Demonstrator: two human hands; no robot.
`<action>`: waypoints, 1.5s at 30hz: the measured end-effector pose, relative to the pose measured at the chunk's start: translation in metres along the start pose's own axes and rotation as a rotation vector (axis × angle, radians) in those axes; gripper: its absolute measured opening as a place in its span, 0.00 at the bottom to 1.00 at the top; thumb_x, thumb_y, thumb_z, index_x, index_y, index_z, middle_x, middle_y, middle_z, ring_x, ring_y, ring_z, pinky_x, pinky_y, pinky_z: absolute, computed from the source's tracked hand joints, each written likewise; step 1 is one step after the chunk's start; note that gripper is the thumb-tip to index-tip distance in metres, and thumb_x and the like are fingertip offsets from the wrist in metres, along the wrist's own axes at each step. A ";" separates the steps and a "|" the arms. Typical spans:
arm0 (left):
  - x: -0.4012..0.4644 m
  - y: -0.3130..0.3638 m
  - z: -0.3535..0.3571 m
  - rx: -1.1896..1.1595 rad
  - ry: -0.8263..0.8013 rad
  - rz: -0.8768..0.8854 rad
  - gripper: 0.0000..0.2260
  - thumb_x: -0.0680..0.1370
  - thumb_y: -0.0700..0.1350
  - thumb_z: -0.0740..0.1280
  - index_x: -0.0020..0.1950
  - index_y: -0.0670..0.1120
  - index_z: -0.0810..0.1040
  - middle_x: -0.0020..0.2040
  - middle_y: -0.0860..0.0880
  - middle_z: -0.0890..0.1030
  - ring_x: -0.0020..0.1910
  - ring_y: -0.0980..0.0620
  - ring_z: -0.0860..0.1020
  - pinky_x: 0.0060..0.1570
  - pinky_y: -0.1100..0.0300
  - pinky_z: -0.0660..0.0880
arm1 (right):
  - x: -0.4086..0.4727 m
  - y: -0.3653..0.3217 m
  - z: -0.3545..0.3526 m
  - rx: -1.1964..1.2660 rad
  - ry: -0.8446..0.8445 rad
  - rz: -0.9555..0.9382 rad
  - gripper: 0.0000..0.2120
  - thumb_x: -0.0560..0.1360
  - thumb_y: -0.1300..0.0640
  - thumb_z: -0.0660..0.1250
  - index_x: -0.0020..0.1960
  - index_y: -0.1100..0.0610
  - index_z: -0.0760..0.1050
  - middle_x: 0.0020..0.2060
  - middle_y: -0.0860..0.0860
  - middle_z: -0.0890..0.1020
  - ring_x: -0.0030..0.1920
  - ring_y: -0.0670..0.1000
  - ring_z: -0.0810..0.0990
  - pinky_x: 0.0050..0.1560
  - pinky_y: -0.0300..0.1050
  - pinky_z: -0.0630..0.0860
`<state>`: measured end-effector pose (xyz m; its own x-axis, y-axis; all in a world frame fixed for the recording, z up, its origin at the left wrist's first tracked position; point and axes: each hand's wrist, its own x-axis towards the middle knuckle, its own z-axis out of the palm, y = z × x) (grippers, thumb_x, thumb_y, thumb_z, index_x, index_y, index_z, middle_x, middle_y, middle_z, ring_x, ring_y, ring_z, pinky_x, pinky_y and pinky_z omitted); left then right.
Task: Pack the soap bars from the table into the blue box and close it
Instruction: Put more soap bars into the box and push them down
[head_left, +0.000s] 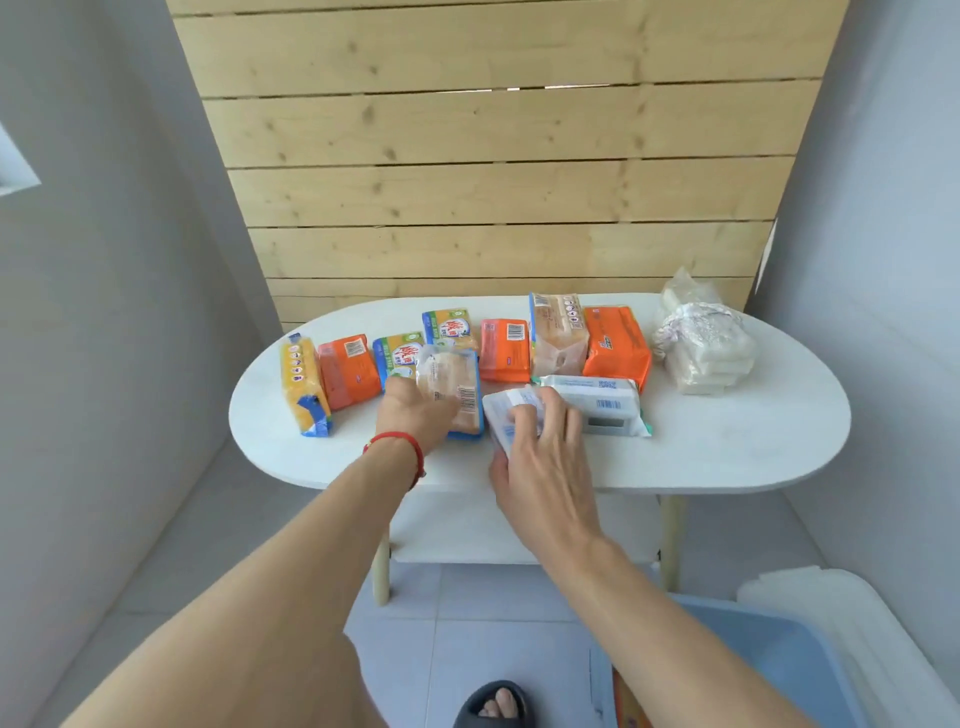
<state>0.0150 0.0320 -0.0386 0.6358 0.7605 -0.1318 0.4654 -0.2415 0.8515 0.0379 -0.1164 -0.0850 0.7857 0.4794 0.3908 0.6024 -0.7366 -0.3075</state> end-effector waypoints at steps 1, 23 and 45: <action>-0.004 0.001 -0.004 -0.031 -0.049 -0.035 0.02 0.75 0.40 0.71 0.48 0.44 0.81 0.50 0.40 0.84 0.44 0.42 0.81 0.46 0.50 0.81 | -0.008 0.005 -0.003 0.019 0.003 0.003 0.20 0.72 0.57 0.71 0.62 0.61 0.75 0.66 0.63 0.74 0.61 0.63 0.74 0.62 0.53 0.72; -0.041 0.043 0.103 0.830 -0.292 0.765 0.30 0.74 0.55 0.71 0.73 0.46 0.69 0.75 0.44 0.67 0.73 0.42 0.67 0.69 0.46 0.67 | -0.039 0.161 -0.118 0.500 -0.183 0.267 0.33 0.67 0.53 0.79 0.69 0.47 0.72 0.61 0.45 0.78 0.60 0.46 0.78 0.59 0.41 0.73; -0.199 -0.041 0.223 0.863 -0.696 0.432 0.27 0.69 0.68 0.64 0.55 0.48 0.74 0.54 0.45 0.80 0.46 0.44 0.78 0.43 0.58 0.69 | -0.205 0.297 0.063 -0.152 -0.659 0.661 0.24 0.77 0.46 0.69 0.67 0.59 0.75 0.65 0.58 0.72 0.69 0.59 0.72 0.61 0.54 0.77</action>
<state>0.0064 -0.2434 -0.1605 0.9157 0.0902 -0.3915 0.2218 -0.9261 0.3053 0.0646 -0.4037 -0.3111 0.9107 0.0813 -0.4050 0.0185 -0.9875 -0.1566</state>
